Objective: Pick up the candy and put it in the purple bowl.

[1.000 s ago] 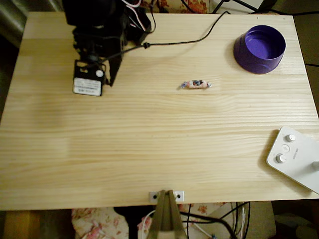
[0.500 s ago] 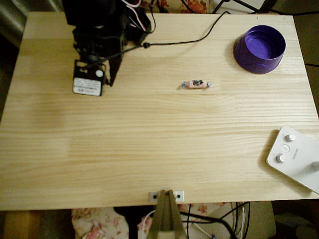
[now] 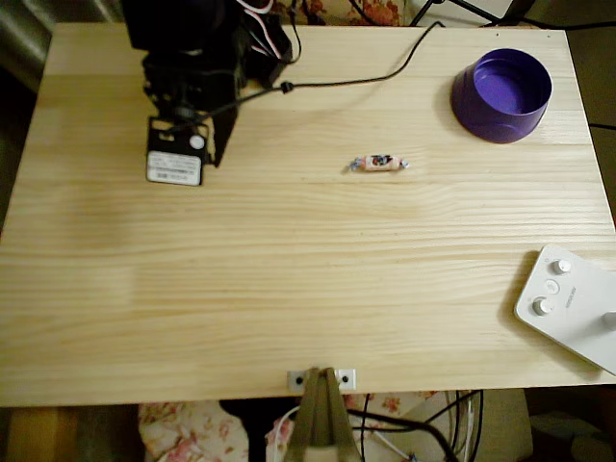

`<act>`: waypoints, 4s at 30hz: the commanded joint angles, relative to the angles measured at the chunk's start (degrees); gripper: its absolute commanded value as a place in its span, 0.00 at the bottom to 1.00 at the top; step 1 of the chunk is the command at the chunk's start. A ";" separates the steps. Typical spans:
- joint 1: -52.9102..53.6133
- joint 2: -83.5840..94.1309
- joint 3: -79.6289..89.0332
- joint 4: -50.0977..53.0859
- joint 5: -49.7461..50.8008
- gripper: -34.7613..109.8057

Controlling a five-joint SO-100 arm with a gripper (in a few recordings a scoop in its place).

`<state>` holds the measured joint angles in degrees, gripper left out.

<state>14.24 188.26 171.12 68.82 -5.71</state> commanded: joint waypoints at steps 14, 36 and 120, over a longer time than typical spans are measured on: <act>0.09 0.79 -0.70 0.00 -0.70 0.24; 0.09 0.79 -0.70 0.00 -0.70 0.24; -25.84 -38.94 -59.41 15.47 -15.91 0.24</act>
<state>-6.77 150.91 120.06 81.74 -19.86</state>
